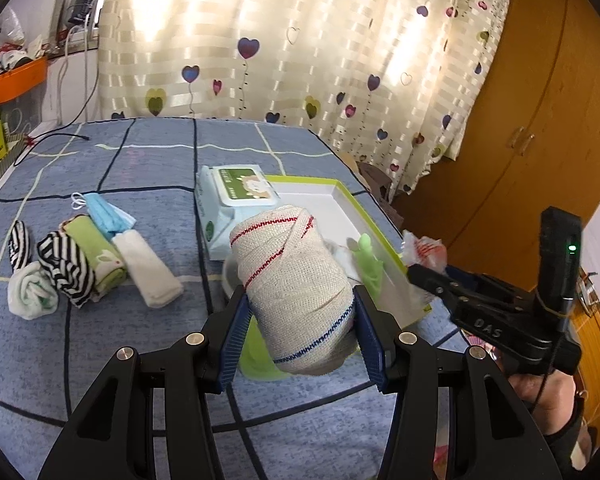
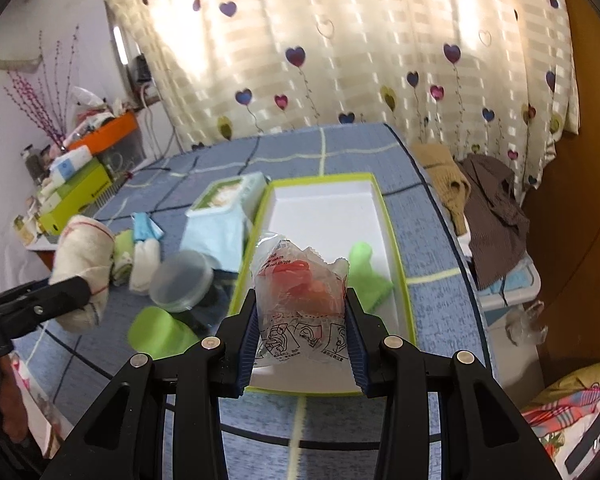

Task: Organize soft objects
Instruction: 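Carry the cream striped sock and plastic bag with both tools over the white tray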

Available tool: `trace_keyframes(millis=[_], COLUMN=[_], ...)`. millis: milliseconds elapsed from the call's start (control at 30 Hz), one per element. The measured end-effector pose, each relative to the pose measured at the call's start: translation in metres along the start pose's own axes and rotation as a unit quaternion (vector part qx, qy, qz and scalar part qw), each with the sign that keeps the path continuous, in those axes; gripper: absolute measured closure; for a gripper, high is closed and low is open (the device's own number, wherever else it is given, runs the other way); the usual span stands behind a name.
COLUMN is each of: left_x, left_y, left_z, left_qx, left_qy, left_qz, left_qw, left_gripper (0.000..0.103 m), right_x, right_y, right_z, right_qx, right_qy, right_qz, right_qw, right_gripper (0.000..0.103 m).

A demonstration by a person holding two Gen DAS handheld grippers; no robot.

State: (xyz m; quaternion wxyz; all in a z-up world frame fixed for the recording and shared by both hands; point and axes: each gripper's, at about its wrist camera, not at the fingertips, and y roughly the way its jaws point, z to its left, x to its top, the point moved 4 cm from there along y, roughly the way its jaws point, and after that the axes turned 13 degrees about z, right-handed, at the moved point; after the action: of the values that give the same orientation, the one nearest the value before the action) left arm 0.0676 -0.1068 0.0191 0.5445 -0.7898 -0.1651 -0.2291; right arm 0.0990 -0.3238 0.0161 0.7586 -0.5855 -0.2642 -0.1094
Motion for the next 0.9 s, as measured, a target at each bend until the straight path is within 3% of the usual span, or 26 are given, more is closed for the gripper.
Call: trace_keyframes(millis=[433, 900], left_x=[0.004, 0.015], left_y=[0.017, 0.031], left_z=[-0.005, -0.007], left_qx=[0.003, 0.003], left_qy=[0.004, 0.005], left_qz=[0.020, 0.032], left_qw=[0.9998, 0.9995], left_gripper=[0.051, 0.051], right_x=[-0.007, 0.036], right_y=[0.061, 0.105], right_z=[0.000, -0.011], right_qx=[0.004, 0.005], right_qy=[-0.013, -0.018], right_qz=[0.077, 0.087], right_qw=[0.997, 0.996], right_gripper=[0.065, 0.065])
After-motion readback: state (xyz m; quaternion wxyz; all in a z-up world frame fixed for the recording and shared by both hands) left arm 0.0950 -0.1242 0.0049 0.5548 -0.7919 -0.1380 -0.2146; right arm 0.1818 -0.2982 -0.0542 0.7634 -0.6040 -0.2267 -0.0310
